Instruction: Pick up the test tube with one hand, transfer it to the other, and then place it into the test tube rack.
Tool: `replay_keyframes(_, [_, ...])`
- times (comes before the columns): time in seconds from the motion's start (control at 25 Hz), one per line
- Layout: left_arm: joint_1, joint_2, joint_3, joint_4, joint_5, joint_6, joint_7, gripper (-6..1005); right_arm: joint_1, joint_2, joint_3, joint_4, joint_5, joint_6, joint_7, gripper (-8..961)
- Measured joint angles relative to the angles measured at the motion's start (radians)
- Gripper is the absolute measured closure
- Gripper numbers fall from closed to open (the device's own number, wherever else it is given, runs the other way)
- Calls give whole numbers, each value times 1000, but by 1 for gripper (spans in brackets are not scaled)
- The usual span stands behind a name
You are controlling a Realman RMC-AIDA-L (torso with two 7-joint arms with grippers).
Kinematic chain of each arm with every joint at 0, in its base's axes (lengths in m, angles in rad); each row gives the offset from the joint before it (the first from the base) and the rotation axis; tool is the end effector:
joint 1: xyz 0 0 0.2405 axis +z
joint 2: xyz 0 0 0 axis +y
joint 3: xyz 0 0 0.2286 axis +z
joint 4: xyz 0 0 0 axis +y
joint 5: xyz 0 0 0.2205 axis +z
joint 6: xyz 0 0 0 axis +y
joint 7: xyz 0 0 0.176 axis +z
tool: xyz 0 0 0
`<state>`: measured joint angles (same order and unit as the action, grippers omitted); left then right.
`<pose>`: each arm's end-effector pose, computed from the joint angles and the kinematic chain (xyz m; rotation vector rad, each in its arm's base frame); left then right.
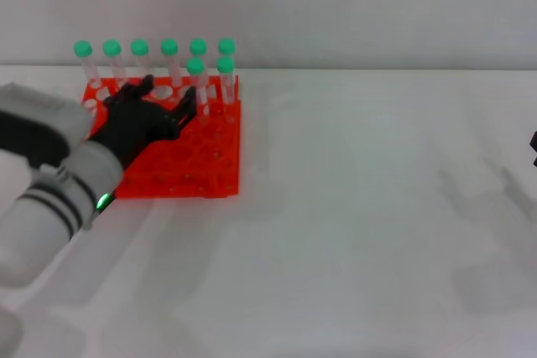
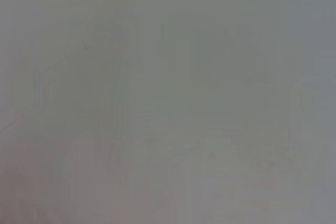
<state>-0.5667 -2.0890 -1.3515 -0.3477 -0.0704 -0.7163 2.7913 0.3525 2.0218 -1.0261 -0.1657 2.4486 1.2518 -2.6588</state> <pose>-0.2439 0.4219 -0.0541 -1.9109 -0.5889 -0.6281 0.3341 0.3388 0.0297 -1.7487 0.5136 0.7446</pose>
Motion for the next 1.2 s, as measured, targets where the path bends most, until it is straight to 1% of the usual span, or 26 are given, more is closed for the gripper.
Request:
replay_keyframes(0.04, [30, 0, -2, -22, -3, -13, 0, 403, -1, -1, 2, 2, 0, 0, -1, 178])
replay_keyframes(0.08, [74, 0, -4, -52, -14, -43, -1, 353, -1, -1, 4, 5, 1, 0, -2, 178])
replay_keyframes(0.12, [144, 0, -5, -82, -47, -99, -1, 325, -1, -2, 7, 6, 2, 0, -3, 178])
replay_keyframes(0.2, [183, 0, -2, -92, -75, -147, -3, 270, -3, -4, 22, 7, 3, 0, -4, 178])
replay_keyframes(0.24, [236, 0, 1, -94, -112, -210, -10, 242, -6, -4, 37, 8, 3, 0, -7, 178])
replay_keyframes(0.28, [271, -1, 3, -92, -127, -256, -21, 214, -10, -4, 52, 8, 4, 0, -12, 178])
replay_keyframes(0.4, [383, -1, 4, -67, -159, -405, -99, 131, -24, -3, 99, 8, 4, 5, -27, 177])
replay_keyframes(0.44, [406, -2, 5, -53, -170, -441, -118, 126, -28, -2, 118, 8, 4, 5, -28, 177])
replay_keyframes(0.48, [439, -2, 5, -21, -202, -512, -140, 121, -32, -2, 141, 9, 4, 5, -29, 177])
replay_keyframes(0.56, [481, -2, 5, 39, -259, -616, -160, 110, -36, -1, 183, 15, 4, 5, -29, 177])
replay_keyframes(0.68, [520, -3, 1, 148, -311, -757, -198, 105, -39, -3, 216, 23, 4, 6, -29, 177])
replay_keyframes(0.84, [543, -3, -4, 280, -326, -878, -232, 105, -47, -6, 253, 23, 4, 6, -29, 176])
replay_keyframes(1.04, [553, -2, -5, 366, -329, -936, -240, 105, -50, -6, 279, 24, 4, 11, -26, 174])
replay_keyframes(1.2, [551, -2, -1, 379, -328, -941, -240, 105, -50, -6, 283, 32, 4, 6, -27, 173])
